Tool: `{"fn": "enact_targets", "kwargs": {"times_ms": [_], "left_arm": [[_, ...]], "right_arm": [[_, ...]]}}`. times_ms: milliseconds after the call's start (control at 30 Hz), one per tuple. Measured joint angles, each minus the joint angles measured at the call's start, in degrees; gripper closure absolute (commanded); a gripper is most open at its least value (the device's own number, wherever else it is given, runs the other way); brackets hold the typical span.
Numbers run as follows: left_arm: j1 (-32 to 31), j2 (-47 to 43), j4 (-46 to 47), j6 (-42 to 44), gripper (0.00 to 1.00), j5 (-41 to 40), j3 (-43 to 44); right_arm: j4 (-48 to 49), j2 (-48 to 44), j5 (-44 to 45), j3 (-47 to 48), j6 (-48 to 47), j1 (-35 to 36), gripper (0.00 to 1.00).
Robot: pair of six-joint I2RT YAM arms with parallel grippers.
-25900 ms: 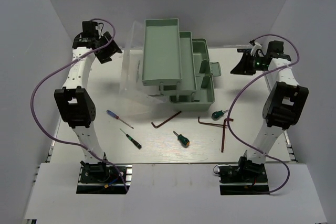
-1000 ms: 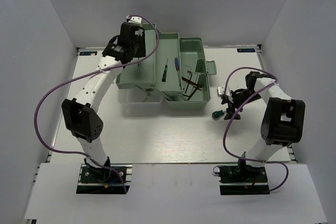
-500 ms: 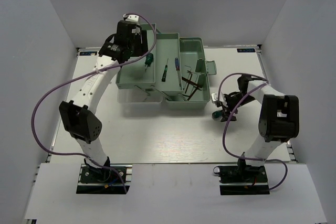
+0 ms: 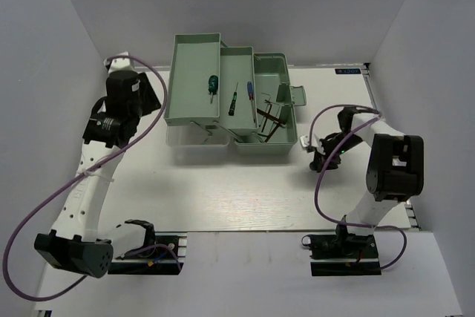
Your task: Sort the tools into containers
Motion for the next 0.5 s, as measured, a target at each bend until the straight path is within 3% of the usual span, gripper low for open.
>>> {"fn": "enact_targets", "kwargs": {"times_ms": [133,267,367,500], "left_arm": [[6.0,-1.7,0.3,-5.0,0.34,2.2,-10.8],[13.0,-1.1,0.6,-8.7,0.33,7.8,-17.9],[17.4,0.0,2.1,-11.0,0.33,12.1,-20.2],[19.2,1.4,5.9,-12.9,0.31,16.4,-21.4]], "right_arm": [[-15.1,-3.6,-3.3,9.0,-4.5,-4.1,1.0],[-18.7,-7.5,-13.2,28.0,-0.2,-3.4,1.0],[-18.6,-9.6,-20.7,39.7,12.9,0.5,1.0],[-6.3,-11.1,-24.3,41.1,39.6,10.7,1.0]]}}
